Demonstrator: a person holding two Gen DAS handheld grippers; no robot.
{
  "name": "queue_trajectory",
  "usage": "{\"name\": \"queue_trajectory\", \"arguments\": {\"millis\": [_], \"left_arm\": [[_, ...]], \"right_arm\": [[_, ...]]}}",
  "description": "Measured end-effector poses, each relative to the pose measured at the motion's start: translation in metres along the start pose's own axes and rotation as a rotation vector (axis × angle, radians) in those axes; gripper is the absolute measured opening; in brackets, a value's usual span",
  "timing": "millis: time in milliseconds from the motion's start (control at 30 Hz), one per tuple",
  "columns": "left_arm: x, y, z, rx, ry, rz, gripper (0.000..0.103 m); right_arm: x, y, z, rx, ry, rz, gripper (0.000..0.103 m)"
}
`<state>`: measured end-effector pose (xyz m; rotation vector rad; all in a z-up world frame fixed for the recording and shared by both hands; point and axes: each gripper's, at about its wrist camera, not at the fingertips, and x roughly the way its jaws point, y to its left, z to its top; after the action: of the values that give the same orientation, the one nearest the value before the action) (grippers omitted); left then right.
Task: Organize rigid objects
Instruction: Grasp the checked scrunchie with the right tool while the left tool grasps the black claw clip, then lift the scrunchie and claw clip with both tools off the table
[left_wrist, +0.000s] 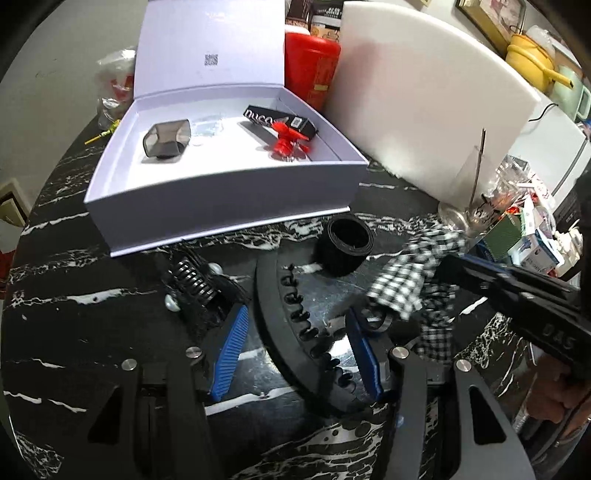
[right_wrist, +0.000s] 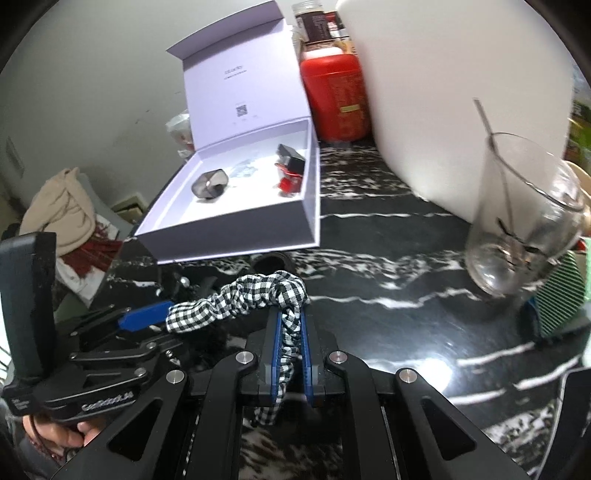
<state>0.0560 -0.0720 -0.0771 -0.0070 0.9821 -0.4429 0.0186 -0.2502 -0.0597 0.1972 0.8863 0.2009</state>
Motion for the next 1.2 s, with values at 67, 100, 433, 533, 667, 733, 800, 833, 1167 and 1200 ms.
{"name": "queue_trajectory", "arguments": {"millis": [67,100,433,533,667,733,800,833,1167,1200], "left_arm": [[0.003,-0.004,-0.002,0.009,0.008,0.018,0.054],[0.005,-0.006,-0.002,0.015,0.016,0.027,0.054],[0.007,-0.008,-0.006,0.055,0.034,0.117,0.039],[0.004,-0.005,-0.009,0.056,0.034,0.116,0.036],[-0.002,0.003,-0.015,0.035,0.037,0.13,0.034],[-0.006,0.011,-0.017,0.014,0.041,0.127,0.034],[-0.011,0.019,-0.022,-0.002,0.041,0.128,0.034],[-0.013,0.021,-0.023,-0.003,0.04,0.13,0.034],[-0.019,0.027,-0.031,-0.009,0.016,0.108,0.034],[-0.018,0.027,-0.03,-0.007,0.015,0.108,0.034]], "right_arm": [[-0.004,-0.002,-0.003,0.0,0.003,-0.012,0.01],[-0.005,-0.003,-0.005,-0.001,0.006,-0.019,0.01],[-0.006,-0.011,-0.017,0.001,0.044,-0.05,0.01],[0.001,-0.007,-0.017,-0.042,0.065,-0.058,0.011],[0.012,0.001,-0.016,-0.094,0.086,-0.056,0.013],[0.019,0.006,-0.016,-0.113,0.093,-0.049,0.013],[0.025,0.009,-0.017,-0.111,0.096,-0.028,0.013],[0.027,0.01,-0.017,-0.106,0.099,-0.017,0.014],[0.031,0.028,-0.02,-0.021,0.086,0.059,0.079],[0.033,0.03,-0.021,-0.016,0.092,0.055,0.079]]}}
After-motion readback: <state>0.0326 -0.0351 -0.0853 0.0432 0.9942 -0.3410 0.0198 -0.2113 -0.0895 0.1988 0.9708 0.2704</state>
